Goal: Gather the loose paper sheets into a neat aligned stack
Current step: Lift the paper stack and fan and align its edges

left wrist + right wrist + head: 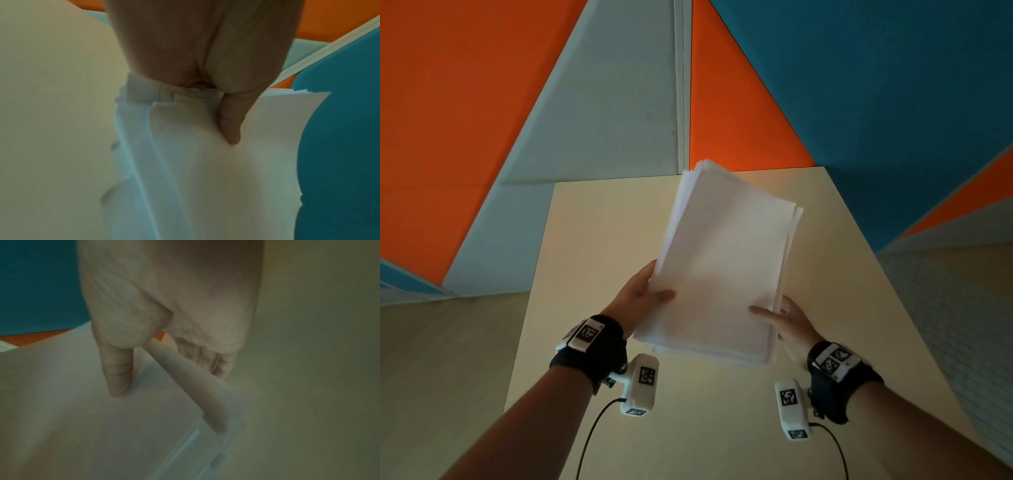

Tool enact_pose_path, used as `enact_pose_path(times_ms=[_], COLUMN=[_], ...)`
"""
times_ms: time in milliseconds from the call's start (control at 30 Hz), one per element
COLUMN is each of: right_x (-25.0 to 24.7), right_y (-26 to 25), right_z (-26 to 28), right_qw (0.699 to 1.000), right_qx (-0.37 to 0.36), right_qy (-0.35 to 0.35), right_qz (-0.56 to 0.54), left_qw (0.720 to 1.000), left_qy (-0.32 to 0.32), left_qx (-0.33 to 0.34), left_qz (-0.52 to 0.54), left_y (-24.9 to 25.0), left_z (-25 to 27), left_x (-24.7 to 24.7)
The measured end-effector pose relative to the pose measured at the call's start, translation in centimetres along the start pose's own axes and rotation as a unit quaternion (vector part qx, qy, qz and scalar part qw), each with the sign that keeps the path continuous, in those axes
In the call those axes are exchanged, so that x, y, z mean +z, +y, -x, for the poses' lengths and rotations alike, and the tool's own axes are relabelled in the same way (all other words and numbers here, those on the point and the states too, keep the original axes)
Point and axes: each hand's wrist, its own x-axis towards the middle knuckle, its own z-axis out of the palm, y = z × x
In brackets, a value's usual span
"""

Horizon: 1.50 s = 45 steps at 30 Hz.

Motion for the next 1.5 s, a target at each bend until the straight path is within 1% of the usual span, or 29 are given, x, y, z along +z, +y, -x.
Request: enact_pose_path(times_ms=[100, 167, 267, 400, 533, 600, 667, 833, 967, 1067, 1233, 1333, 1433, 1500], right_x=[-0.7, -1.2, -1.9, -1.9, -1.5, -1.1, -0.6, -0.3, -1.5, -1.5, -0.8, -1.1, -1.5, -1.7], right_y=[-1.9, -3.2, -4.6, -5.4, -5.7, -5.7, -5.5, -5.6, -5.8, -6.0, -6.6, -6.5, -6.0, -5.9], right_z=[0.1, -0.1, -0.3, 0.2, 1.1, 1.5, 1.8, 2.0, 2.3, 2.7, 3.5, 3.7, 3.9, 4.0], right_qw=[0.995, 0.992, 0.994, 0.99, 0.985, 0.985, 0.986, 0.985, 0.983, 0.98, 0.976, 0.974, 0.977, 0.977], right_qx=[-0.024, -0.047, -0.083, -0.134, -0.16, -0.165, -0.165, -0.174, -0.181, -0.194, -0.217, -0.226, -0.213, -0.211], right_qy=[-0.033, -0.049, -0.038, -0.044, -0.05, -0.049, -0.037, -0.018, -0.03, -0.043, -0.02, -0.02, -0.023, -0.02], right_qz=[-0.088, -0.102, -0.054, 0.018, 0.031, 0.026, 0.015, 0.005, 0.027, 0.018, -0.019, -0.025, -0.001, 0.002], left_qw=[0.999, 0.999, 0.998, 0.996, 0.991, 0.988, 0.987, 0.986, 0.982, 0.98, 0.973, 0.969, 0.967, 0.963], left_qy=[0.002, 0.006, 0.019, 0.073, 0.118, 0.134, 0.141, 0.157, 0.16, 0.157, 0.188, 0.196, 0.192, 0.187], left_qx=[0.031, 0.043, 0.049, 0.05, 0.059, 0.06, 0.046, 0.044, 0.09, 0.113, 0.136, 0.152, 0.168, 0.192], left_qz=[0.023, 0.031, 0.034, 0.024, 0.038, 0.049, 0.058, 0.044, 0.046, 0.043, 0.006, -0.006, 0.007, 0.04], left_y=[0.7, 1.2, 1.4, 1.3, 1.6, 1.6, 1.4, 1.7, 2.9, 3.9, 4.2, 4.3, 4.5, 5.3], left_z=[0.1, 0.1, 0.2, 0.2, 0.5, 0.8, 1.0, 1.2, 1.7, 2.0, 2.4, 2.8, 3.3, 3.5], left_x=[-0.2, -0.1, 0.1, 0.6, 1.5, 2.0, 2.6, 3.2, 2.9, 3.6, 4.5, 4.6, 4.9, 5.2])
